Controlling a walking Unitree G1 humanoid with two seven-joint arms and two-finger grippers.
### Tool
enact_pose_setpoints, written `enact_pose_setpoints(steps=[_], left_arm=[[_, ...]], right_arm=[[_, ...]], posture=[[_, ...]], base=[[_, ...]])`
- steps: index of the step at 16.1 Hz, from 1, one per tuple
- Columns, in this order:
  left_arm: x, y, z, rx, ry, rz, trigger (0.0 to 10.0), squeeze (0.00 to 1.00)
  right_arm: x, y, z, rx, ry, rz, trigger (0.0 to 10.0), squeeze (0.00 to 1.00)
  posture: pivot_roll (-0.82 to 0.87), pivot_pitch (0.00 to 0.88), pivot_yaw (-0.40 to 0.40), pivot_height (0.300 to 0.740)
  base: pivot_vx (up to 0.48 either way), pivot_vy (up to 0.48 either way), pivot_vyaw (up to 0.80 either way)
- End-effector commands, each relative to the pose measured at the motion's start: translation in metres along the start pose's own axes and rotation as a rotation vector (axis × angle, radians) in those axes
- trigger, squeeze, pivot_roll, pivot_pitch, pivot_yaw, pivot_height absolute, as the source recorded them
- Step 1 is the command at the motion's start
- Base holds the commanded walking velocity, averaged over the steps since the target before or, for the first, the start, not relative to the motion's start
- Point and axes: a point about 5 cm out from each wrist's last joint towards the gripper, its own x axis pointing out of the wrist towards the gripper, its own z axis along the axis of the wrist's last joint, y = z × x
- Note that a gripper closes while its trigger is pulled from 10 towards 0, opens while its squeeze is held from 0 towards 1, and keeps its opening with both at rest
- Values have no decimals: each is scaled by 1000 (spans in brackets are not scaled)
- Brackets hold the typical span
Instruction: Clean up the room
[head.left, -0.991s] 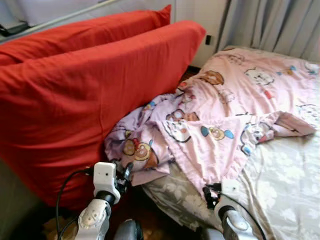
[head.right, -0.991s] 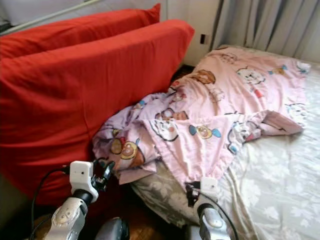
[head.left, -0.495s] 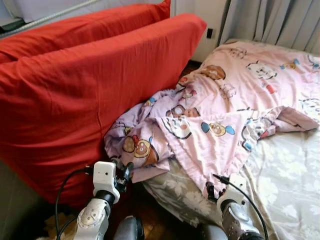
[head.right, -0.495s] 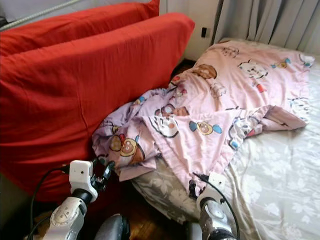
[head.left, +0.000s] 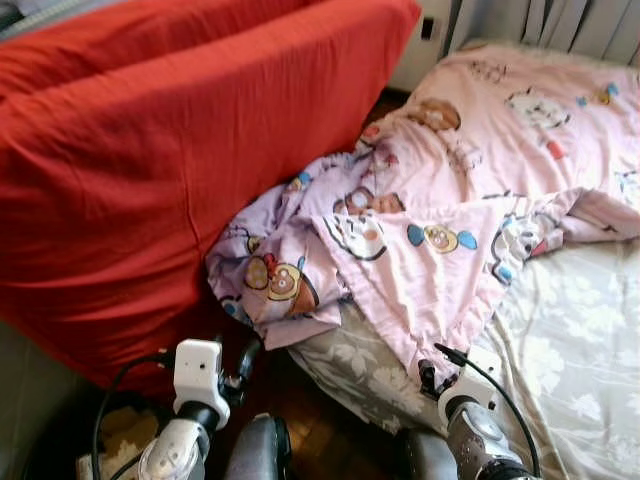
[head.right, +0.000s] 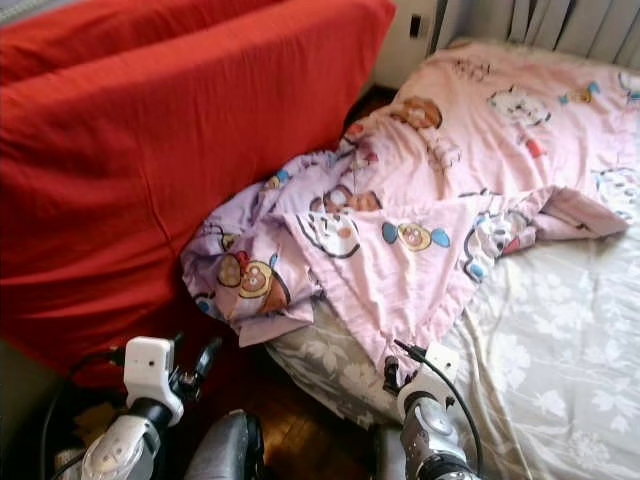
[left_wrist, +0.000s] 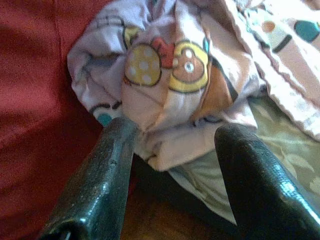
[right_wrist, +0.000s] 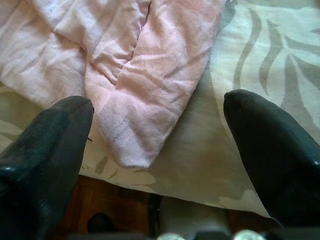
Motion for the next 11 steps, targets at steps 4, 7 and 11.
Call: enact_pose_setpoints(steps=[4, 7, 11], left_arm=[[-12, 0, 1, 4, 23, 4, 10000, 0], [-19, 0, 0, 2, 40, 12, 10000, 0], [-27, -2, -2, -3, 62, 18, 10000, 0]], right_arm=[[1, 10, 4, 7, -9, 38, 10000, 0], [2, 14, 4, 1, -11, 58, 10000, 0], [1, 11, 2, -15, 1, 40, 10000, 0]], posture=[[153, 219, 56, 630], [160, 237, 53, 630], [165, 252, 50, 630]], base=[[0, 0, 0], [0, 0, 0], [0, 0, 0]])
